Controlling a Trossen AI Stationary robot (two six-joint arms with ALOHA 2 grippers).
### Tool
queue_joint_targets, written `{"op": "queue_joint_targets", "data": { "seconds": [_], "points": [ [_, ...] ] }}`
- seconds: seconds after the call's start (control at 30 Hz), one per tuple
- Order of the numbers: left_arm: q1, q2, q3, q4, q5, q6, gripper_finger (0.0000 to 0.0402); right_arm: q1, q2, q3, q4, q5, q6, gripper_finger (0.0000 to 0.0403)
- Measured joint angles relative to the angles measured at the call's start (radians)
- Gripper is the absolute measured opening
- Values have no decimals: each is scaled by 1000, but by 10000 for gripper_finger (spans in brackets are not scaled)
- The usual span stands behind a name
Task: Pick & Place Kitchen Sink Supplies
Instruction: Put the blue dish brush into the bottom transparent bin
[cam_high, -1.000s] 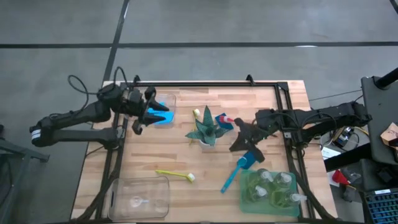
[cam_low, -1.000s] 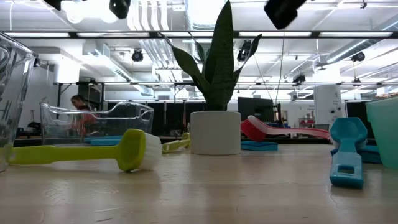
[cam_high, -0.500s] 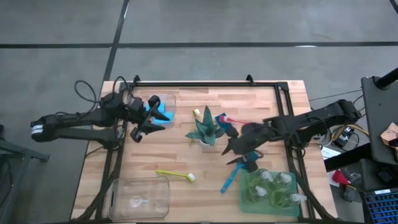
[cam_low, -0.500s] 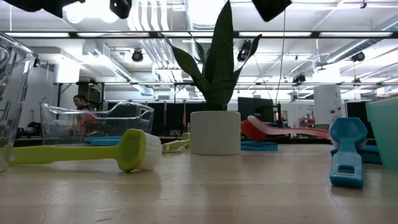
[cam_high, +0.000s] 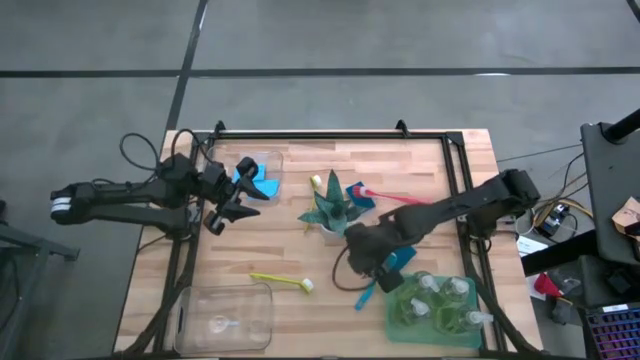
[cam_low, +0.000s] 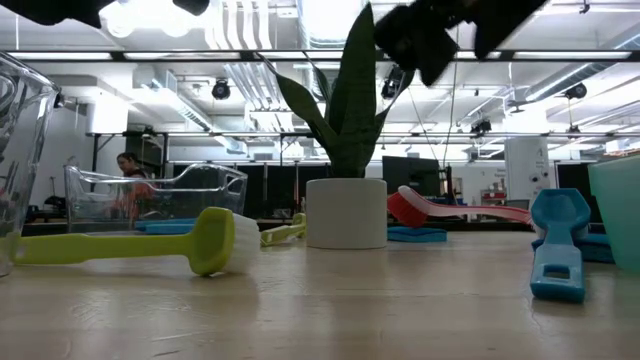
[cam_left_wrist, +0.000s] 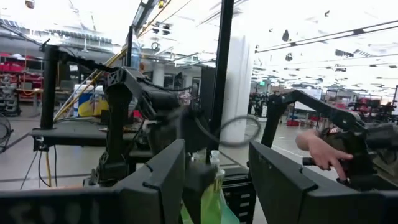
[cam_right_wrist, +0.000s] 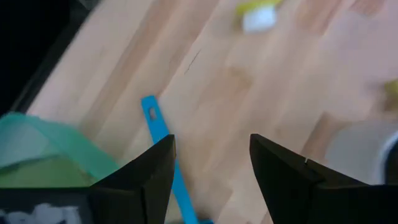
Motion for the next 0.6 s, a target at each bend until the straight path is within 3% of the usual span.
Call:
{"op": "queue_joint_targets", "data": {
  "seconds": [0.6],
  "points": [
    [0,-2,0,0,-4,-28,172,56,231,21,-93,-11,-5,201]
  ]
}}
